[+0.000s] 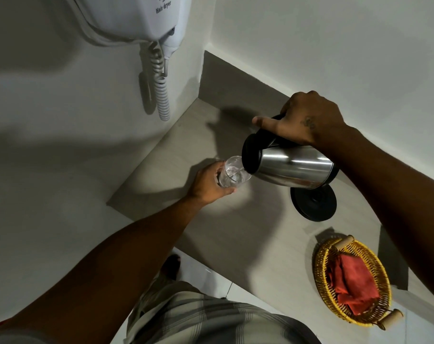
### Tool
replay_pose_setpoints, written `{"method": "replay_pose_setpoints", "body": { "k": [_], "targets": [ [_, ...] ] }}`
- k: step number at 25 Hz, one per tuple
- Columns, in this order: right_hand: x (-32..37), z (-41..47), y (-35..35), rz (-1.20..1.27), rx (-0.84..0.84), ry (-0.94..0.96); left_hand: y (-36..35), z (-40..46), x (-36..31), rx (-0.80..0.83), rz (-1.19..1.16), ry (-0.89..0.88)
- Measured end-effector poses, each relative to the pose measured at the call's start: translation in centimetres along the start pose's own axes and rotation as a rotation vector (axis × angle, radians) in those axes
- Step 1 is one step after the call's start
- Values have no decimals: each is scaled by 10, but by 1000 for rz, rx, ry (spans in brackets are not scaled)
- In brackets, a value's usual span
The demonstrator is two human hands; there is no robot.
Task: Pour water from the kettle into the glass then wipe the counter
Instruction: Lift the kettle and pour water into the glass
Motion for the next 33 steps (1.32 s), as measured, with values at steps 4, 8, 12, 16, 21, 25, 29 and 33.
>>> {"method": "replay_pose_setpoints", "body": {
  "k": [4, 8, 12, 16, 21, 25, 29, 33],
  "targets": [
    [0, -1, 0, 6, 1, -10, 0, 0, 0, -2, -1, 0],
    [0, -1, 1, 15, 13, -18, -1, 0, 1, 0, -7, 6],
    [0, -2, 1, 6, 18, -23, -1, 0, 1, 1, -9, 12],
    [0, -2, 1, 23, 20, -25, -1, 1, 2, -3, -9, -5],
    [0, -1, 1, 28, 18, -27, 0, 1, 2, -6, 1, -20],
    [1, 0, 2, 31, 10, -22, 2, -2, 1, -13, 15, -44],
    [2, 1, 1, 22, 14, -16, 3, -4, 1, -26, 25, -56],
    [2, 1, 1, 18, 24, -19, 3, -4, -2, -10, 22, -42]
  ]
}}
Point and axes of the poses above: each hand's wrist, its own z-axis towards the middle knuckle, its own y-axis out of the back of the hand, x = y × z, the point moved 1 cm from there along z, towards the middle knuckle, and after that the axes turned 2 degrees about -z, right-handed, at the moved point
